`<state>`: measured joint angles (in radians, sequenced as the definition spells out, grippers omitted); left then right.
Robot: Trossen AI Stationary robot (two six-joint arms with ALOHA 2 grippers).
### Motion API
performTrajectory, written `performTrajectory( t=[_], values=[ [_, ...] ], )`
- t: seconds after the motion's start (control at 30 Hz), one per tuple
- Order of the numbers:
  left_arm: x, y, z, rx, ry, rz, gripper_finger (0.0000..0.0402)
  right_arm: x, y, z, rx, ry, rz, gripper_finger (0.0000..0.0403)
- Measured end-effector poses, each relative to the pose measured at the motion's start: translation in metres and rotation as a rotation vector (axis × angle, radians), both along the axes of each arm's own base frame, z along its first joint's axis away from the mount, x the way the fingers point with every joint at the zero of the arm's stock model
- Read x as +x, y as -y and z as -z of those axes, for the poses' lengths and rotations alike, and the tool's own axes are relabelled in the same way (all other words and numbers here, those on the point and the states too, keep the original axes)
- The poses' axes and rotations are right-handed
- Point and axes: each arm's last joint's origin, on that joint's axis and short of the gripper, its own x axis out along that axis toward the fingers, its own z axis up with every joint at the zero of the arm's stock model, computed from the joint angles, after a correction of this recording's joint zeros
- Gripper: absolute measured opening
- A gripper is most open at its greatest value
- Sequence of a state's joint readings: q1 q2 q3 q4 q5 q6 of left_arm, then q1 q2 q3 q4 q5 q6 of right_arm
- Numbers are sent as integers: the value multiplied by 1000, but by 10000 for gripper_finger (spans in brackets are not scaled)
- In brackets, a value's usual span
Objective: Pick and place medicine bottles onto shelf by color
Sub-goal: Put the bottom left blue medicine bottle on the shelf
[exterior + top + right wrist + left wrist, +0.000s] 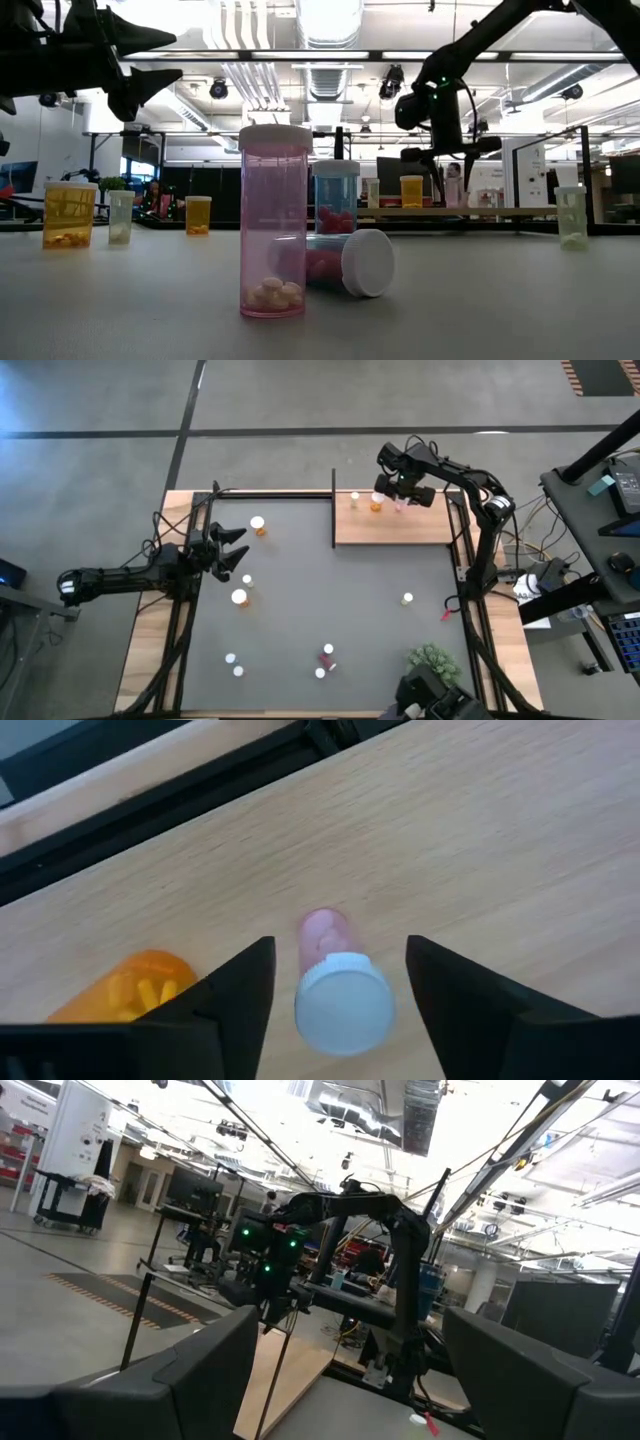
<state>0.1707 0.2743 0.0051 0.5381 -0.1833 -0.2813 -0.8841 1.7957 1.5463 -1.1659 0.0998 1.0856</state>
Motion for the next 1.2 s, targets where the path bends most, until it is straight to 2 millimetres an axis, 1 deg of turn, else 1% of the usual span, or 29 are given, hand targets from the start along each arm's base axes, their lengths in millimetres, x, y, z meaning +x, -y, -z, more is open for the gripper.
performTrajectory(
  t=[0.3, 0.4, 0.53, 0.67, 0.8, 0.9, 1.03, 1.2],
  values=[
    [0, 0, 0, 0, 0, 0, 302, -7, -9, -29, -72, 53, 3, 261],
    [0, 0, 0, 0, 0, 0, 302, -10, -14, -41, -99, 73, -13, 270],
    [0, 0, 0, 0, 0, 0, 302, -13, -27, -62, -155, 102, -78, 272],
    [0, 0, 0, 0, 0, 0, 302, -13, -46, -91, -311, 95, -162, 270],
    [0, 0, 0, 0, 0, 0, 302, -17, -76, -123, -485, 69, -229, 270],
    [0, 0, 0, 0, 0, 0, 302, -22, -99, -143, -597, 32, -298, 270],
    [0, 0, 0, 0, 0, 0, 302, -22, -123, -159, -708, -23, -417, 272],
    [0, 0, 0, 0, 0, 0, 302, -14, -148, -168, -760, 0, -554, 272]
  ],
)
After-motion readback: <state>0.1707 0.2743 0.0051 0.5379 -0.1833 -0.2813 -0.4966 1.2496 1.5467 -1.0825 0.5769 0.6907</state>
